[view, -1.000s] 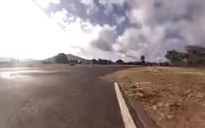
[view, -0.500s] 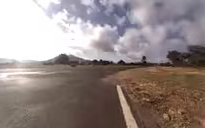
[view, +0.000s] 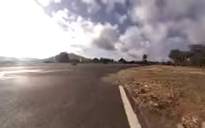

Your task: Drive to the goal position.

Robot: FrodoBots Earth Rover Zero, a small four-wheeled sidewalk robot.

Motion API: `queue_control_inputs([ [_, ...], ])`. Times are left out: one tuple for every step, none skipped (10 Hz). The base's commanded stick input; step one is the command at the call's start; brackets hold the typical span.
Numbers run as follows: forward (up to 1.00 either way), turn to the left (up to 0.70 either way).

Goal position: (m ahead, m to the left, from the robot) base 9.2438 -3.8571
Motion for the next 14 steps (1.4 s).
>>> queue_control_inputs([
  [0.5,0.0],
  [0.5,0.0],
  [0.5,0.0],
  [0.5,0.0],
  [0.5,0.0],
  [0.5,0.0],
  [0.5,0.0],
  [0.5,0.0],
  [0.5,0.0],
  [0.5,0.0],
  [0.5,0.0],
  [0.5,0.0],
  [0.5,0.0],
  [0.5,0.0],
])
